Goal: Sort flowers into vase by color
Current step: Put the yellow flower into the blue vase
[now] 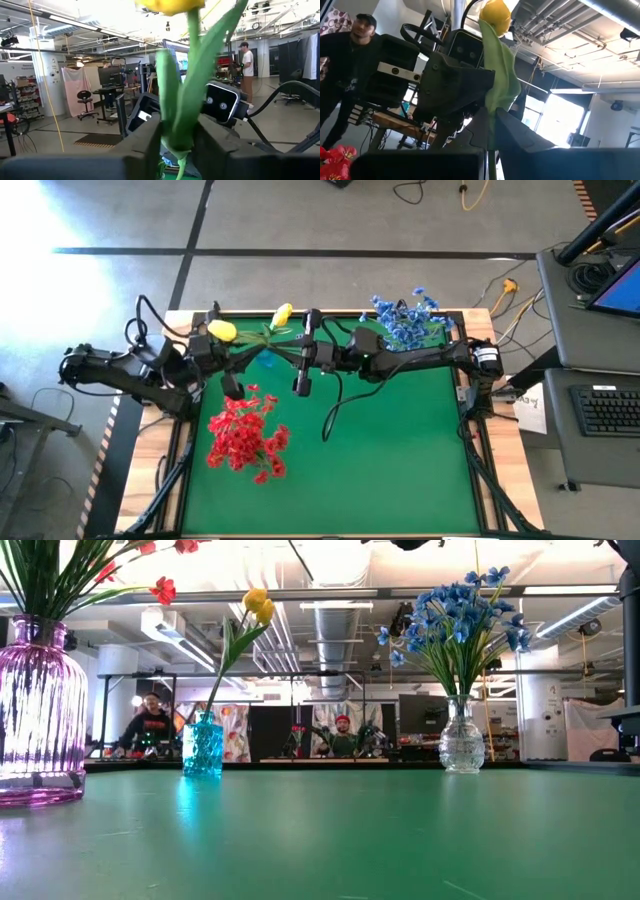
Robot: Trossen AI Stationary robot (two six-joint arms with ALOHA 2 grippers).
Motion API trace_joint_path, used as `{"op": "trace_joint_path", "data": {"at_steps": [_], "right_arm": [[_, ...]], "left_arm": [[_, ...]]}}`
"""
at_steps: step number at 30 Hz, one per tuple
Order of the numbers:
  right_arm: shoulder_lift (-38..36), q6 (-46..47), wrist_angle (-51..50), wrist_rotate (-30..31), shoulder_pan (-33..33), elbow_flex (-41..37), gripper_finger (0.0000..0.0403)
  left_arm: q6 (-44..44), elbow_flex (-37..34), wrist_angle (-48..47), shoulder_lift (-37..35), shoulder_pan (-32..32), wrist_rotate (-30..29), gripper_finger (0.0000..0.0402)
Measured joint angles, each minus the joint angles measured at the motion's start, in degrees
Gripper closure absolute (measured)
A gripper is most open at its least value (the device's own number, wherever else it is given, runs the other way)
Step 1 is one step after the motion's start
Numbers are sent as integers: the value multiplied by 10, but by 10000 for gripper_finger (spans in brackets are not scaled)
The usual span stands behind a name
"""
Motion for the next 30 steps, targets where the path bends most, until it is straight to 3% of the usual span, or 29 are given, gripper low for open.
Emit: {"op": "trace_joint_path", "data": {"at_steps": [4,8,12,16,19,24,28,30], "right_arm": [[0,12,-1,1,0,0,371],[0,30,-10,2,0,1,327],[0,54,-17,5,0,1,271],[-4,64,-38,58,2,1,223],[-12,62,-76,91,3,1,198],[-25,62,-119,95,3,1,174],[-39,75,-155,95,3,1,162],[-44,75,-169,95,3,1,160]], "left_arm": [[8,0,0,-1,0,1,362],[9,0,-1,-2,0,0,394],[9,2,-1,-8,0,-1,399],[31,2,-16,-22,0,-22,399],[68,2,-33,-41,0,-81,399],[113,3,-56,-86,0,-178,400],[132,3,-123,-114,0,-323,400],[110,3,-174,-126,0,-367,400]]}}
